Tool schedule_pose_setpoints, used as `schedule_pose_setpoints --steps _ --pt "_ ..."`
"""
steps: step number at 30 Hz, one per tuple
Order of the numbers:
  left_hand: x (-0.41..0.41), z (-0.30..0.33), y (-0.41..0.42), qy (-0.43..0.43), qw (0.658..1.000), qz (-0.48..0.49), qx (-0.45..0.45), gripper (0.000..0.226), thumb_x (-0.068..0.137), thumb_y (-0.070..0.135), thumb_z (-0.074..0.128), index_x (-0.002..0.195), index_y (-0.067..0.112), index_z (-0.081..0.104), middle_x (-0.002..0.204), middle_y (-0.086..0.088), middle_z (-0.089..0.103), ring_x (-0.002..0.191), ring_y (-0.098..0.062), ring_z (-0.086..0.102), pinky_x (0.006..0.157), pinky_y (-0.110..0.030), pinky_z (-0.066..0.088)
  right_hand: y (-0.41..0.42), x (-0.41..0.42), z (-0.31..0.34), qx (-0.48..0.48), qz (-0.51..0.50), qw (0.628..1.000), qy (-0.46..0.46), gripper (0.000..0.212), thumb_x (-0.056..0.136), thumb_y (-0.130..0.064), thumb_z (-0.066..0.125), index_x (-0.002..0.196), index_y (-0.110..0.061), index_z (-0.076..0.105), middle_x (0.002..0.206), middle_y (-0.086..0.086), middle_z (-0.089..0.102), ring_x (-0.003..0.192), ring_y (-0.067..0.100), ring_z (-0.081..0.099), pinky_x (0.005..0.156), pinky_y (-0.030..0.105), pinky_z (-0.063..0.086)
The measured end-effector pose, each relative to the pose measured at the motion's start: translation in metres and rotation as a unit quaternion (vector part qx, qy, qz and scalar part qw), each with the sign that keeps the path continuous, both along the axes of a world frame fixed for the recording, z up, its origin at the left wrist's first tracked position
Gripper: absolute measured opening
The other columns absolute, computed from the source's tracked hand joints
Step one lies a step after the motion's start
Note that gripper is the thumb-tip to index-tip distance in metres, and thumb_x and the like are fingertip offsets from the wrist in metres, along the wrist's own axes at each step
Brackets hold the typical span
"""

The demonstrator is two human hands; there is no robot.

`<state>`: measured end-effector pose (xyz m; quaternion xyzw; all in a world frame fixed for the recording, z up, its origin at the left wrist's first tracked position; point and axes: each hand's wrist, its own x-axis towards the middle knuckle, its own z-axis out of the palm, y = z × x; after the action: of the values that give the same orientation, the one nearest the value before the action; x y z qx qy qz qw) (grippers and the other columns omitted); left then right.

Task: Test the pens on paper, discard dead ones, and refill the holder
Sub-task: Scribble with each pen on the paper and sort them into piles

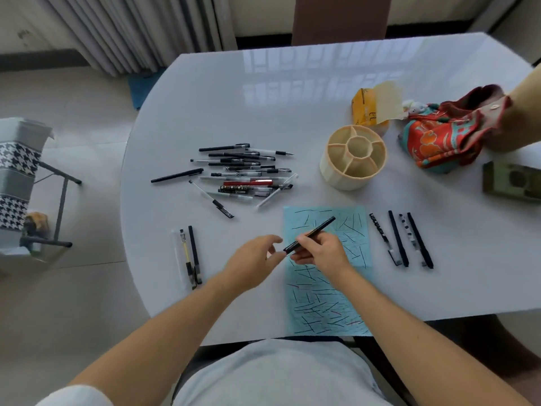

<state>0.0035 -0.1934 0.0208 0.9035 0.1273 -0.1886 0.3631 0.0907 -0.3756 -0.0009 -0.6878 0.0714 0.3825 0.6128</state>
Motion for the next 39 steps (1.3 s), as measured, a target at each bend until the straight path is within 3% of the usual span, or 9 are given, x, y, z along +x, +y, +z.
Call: schedule_pose_setpoints --steps 6,12,15,18,22,27,31,37,39 --pt "0.025 0.005 -0.033 0.0 0.996 -0.084 -0.006 0.029 0.099 0.033 0.054 0.082 0.013 0.068 0.072 -0.002 0.067 0.07 -0.021 0.062 0.07 -0.042 0.05 -0.028 -0.008 0.001 -0.006 -0.021 0.999 -0.043 0.017 0.092 -0.026 0.074 0.082 -0.013 0.077 0.075 0.009 0.075 0.064 0.021 0.069 0.064 0.031 0.06" --pt "0.029 -0.002 -0.036 -0.036 0.991 -0.097 0.089 0.03 0.1 0.04 0.055 0.077 0.021 0.064 0.06 0.007 0.053 0.058 -0.019 0.05 0.056 -0.032 0.034 -0.039 0.005 -0.001 -0.047 -0.167 0.984 -0.043 0.022 0.092 -0.025 0.072 0.076 -0.009 0.07 0.064 0.004 0.069 0.053 0.016 0.061 0.051 0.027 0.052" --pt "0.014 -0.01 -0.02 -0.034 0.987 -0.091 0.125 0.03 0.1 0.041 0.054 0.089 0.019 0.07 0.073 0.007 0.059 0.068 -0.019 0.056 0.061 -0.033 0.042 -0.053 0.026 -0.002 -0.075 -0.183 0.977 -0.073 0.014 0.096 -0.017 0.07 0.085 -0.009 0.072 0.066 0.002 0.074 0.059 0.015 0.067 0.055 0.024 0.057" --pt "0.008 -0.016 -0.016 -0.096 0.984 -0.092 0.116 0.026 0.098 0.04 0.058 0.102 0.02 0.073 0.105 0.006 0.07 0.096 -0.017 0.064 0.078 -0.036 0.054 -0.046 0.03 -0.001 -0.058 -0.127 0.985 -0.101 0.013 0.094 -0.009 0.068 0.085 -0.015 0.076 0.074 0.006 0.077 0.07 0.022 0.074 0.067 0.031 0.063" --pt "0.014 -0.022 -0.027 -0.114 0.973 -0.167 0.107 0.026 0.099 0.035 0.059 0.107 0.015 0.072 0.139 0.002 0.061 0.133 -0.018 0.051 0.106 -0.034 0.044 -0.02 0.028 -0.001 -0.1 -0.04 0.975 -0.194 0.012 0.088 -0.018 0.066 0.083 -0.027 0.073 0.078 0.001 0.077 0.071 0.019 0.075 0.072 0.034 0.061" --pt "0.013 -0.029 -0.026 -0.096 0.975 -0.174 0.1 0.027 0.099 0.035 0.058 0.104 0.012 0.071 0.148 0.001 0.054 0.142 -0.017 0.042 0.112 -0.032 0.038 -0.001 0.032 -0.003 -0.153 0.074 0.941 -0.291 0.002 0.09 -0.026 0.066 0.092 -0.027 0.067 0.076 -0.011 0.07 0.072 0.004 0.067 0.07 0.025 0.056" --pt "0.014 -0.027 -0.025 -0.093 0.976 -0.175 0.089 0.026 0.1 0.034 0.057 0.104 0.012 0.07 0.149 0.002 0.053 0.143 -0.015 0.041 0.114 -0.033 0.036 0.001 0.034 -0.003 -0.191 0.119 0.916 -0.331 0.003 0.093 -0.025 0.065 0.095 -0.024 0.066 0.077 -0.007 0.07 0.071 0.013 0.067 0.068 0.03 0.056" --pt "0.014 -0.028 -0.024 -0.087 0.98 -0.158 0.083 0.027 0.1 0.038 0.056 0.108 0.017 0.072 0.15 0.006 0.052 0.143 -0.009 0.039 0.113 -0.028 0.035 -0.008 0.04 -0.002 -0.225 0.044 0.921 -0.315 0.002 0.088 -0.024 0.066 0.086 -0.024 0.065 0.07 -0.01 0.065 0.065 0.002 0.062 0.056 0.008 0.044" --pt "0.014 -0.027 -0.024 -0.087 0.982 -0.152 0.075 0.027 0.099 0.037 0.056 0.106 0.017 0.072 0.147 0.007 0.055 0.141 -0.008 0.042 0.11 -0.029 0.039 -0.013 0.04 0.001 -0.192 0.013 0.94 -0.281 0.005 0.086 -0.023 0.067 0.083 -0.026 0.065 0.067 -0.007 0.068 0.062 0.006 0.066 0.054 0.01 0.046"
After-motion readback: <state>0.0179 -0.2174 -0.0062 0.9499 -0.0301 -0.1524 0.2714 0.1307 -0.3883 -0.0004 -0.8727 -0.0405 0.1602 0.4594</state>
